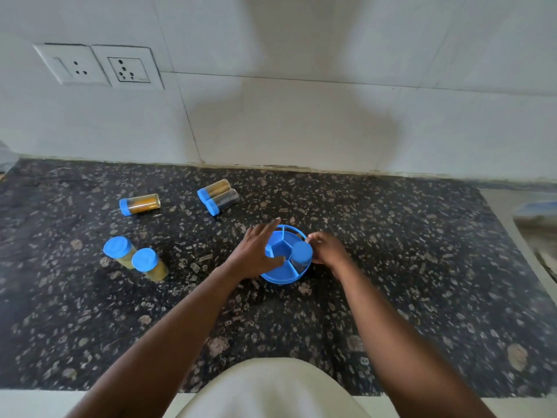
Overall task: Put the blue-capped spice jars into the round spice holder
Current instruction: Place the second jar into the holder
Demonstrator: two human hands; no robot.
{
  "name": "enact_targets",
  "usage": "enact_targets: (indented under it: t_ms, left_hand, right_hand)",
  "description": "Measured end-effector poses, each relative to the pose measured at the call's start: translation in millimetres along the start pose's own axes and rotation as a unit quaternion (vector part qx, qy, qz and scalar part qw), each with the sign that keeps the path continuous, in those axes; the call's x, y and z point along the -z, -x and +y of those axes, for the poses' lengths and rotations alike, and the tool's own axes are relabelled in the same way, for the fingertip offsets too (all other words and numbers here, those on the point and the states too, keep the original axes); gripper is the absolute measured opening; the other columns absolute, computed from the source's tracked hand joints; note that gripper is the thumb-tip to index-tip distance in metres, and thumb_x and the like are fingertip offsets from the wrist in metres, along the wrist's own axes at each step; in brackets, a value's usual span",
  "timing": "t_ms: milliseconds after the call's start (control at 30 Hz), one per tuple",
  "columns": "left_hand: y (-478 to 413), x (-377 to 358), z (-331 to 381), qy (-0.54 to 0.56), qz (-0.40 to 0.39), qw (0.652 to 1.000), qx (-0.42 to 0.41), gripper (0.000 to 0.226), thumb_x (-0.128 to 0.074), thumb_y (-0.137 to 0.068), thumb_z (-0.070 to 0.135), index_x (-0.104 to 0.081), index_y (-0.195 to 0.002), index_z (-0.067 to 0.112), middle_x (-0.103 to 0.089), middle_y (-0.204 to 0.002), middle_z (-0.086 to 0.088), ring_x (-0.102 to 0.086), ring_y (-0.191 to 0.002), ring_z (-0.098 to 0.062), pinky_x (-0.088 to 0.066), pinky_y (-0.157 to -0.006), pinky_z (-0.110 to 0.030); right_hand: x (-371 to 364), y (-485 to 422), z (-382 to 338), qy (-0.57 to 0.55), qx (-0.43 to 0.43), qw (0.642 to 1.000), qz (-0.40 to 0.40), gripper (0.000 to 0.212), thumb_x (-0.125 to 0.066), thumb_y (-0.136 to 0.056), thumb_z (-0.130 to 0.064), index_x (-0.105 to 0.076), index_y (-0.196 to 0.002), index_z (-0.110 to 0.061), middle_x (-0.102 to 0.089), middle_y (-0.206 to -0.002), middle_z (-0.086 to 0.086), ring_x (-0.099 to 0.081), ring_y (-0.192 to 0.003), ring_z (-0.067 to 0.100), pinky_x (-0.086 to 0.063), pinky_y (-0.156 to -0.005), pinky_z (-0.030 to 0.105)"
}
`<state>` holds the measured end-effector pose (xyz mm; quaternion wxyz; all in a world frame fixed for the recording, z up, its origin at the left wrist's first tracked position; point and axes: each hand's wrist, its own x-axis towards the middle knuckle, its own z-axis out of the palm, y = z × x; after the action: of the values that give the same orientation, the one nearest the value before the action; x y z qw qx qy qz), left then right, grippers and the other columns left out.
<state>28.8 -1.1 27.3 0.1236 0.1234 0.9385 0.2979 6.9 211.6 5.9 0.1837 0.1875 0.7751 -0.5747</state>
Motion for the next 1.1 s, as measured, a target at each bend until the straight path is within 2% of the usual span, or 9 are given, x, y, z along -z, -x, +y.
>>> enact_targets:
  t_ms: [167,233,300,433,500,633,800,967,1100]
  left_hand:
    - [-3,31,-55,0.060,0.168,0.970,0.164,0.079,-0.065,-0.084,0.028,-0.025,-0.152,0.017,-0.037,-0.143,-0.019,-0.037,-0.133,-0.039,-0.037,-0.107,-0.048]
    - [-9,46,-74,0.065,0.190,0.956,0.212,0.076,-0.061,-0.084,0.022,-0.026,-0.151,0.017,-0.037,-0.141,-0.018,-0.037,-0.132,-0.039,-0.038,-0.106,-0.049]
    - [-19,60,-88,0.037,0.177,0.958,0.223,0.076,-0.059,-0.085,0.019,-0.023,-0.152,0.019,-0.033,-0.146,-0.015,-0.034,-0.134,-0.037,-0.038,-0.106,-0.050]
    - [-47,74,-107,-0.063,0.083,0.975,0.196,0.078,-0.060,-0.088,0.019,-0.018,-0.154,0.021,-0.019,-0.160,-0.005,-0.026,-0.140,-0.038,-0.037,-0.108,-0.053]
    - [-57,74,-109,-0.112,0.057,0.974,0.189,0.070,-0.060,-0.088,0.020,-0.027,-0.150,0.019,-0.025,-0.156,-0.006,-0.031,-0.134,-0.039,-0.042,-0.101,-0.053]
    - [-61,66,-107,-0.148,0.087,0.965,0.201,0.054,-0.066,-0.083,0.027,-0.046,-0.131,0.015,-0.038,-0.136,-0.013,-0.039,-0.120,-0.037,-0.044,-0.096,-0.050]
    - [-54,46,-104,-0.004,0.141,0.969,0.204,0.050,-0.066,-0.082,0.026,-0.048,-0.127,0.015,-0.052,-0.128,-0.012,-0.055,-0.112,-0.034,-0.049,-0.087,-0.047]
    - [-39,47,-79,0.152,0.239,0.943,0.173,0.049,-0.072,-0.078,0.040,-0.059,-0.121,0.021,-0.065,-0.117,-0.002,-0.062,-0.101,-0.021,-0.051,-0.083,-0.036]
    - [-30,52,-43,0.233,0.225,0.939,0.113,0.049,-0.076,-0.076,0.043,-0.061,-0.119,0.025,-0.069,-0.103,0.007,-0.067,-0.085,-0.012,-0.056,-0.074,-0.030]
  right_hand:
    - [-9,-8,-8,-0.061,-0.072,0.995,-0.030,0.015,-0.056,-0.092,-0.006,-0.061,-0.081,-0.015,-0.064,-0.082,0.007,-0.060,-0.072,0.015,-0.053,-0.062,0.030]
    - [-9,-11,-8,-0.089,-0.105,0.990,-0.038,0.013,-0.056,-0.090,-0.001,-0.060,-0.089,-0.014,-0.064,-0.084,0.006,-0.060,-0.073,0.016,-0.051,-0.059,0.030]
    - [-8,-12,-8,-0.106,-0.130,0.985,-0.036,0.015,-0.055,-0.090,-0.001,-0.059,-0.091,-0.015,-0.065,-0.086,0.005,-0.060,-0.074,0.017,-0.050,-0.058,0.030]
    - [-6,-10,-11,-0.121,-0.157,0.980,-0.031,0.020,-0.054,-0.090,0.000,-0.056,-0.080,-0.017,-0.064,-0.083,0.003,-0.059,-0.073,0.016,-0.050,-0.063,0.031]
    - [-3,-9,-10,-0.116,-0.163,0.979,-0.032,0.018,-0.056,-0.090,-0.002,-0.057,-0.081,-0.018,-0.065,-0.083,0.002,-0.060,-0.073,0.015,-0.052,-0.066,0.032]
    - [0,-11,-10,-0.103,-0.172,0.979,-0.038,0.009,-0.059,-0.091,-0.008,-0.059,-0.090,-0.017,-0.067,-0.088,0.003,-0.062,-0.077,0.016,-0.052,-0.073,0.034]
    - [-1,-13,-13,-0.070,-0.171,0.982,-0.025,0.008,-0.059,-0.091,-0.013,-0.065,-0.086,-0.017,-0.067,-0.086,0.003,-0.061,-0.079,0.016,-0.050,-0.079,0.034]
    - [-3,-9,-13,-0.075,-0.147,0.986,-0.019,0.012,-0.058,-0.090,-0.013,-0.065,-0.082,-0.018,-0.064,-0.080,0.002,-0.057,-0.074,0.014,-0.045,-0.070,0.030]
    - [-4,-2,-10,-0.102,-0.122,0.987,-0.028,0.011,-0.061,-0.090,-0.016,-0.060,-0.079,-0.018,-0.062,-0.076,0.001,-0.056,-0.069,0.012,-0.046,-0.067,0.027]
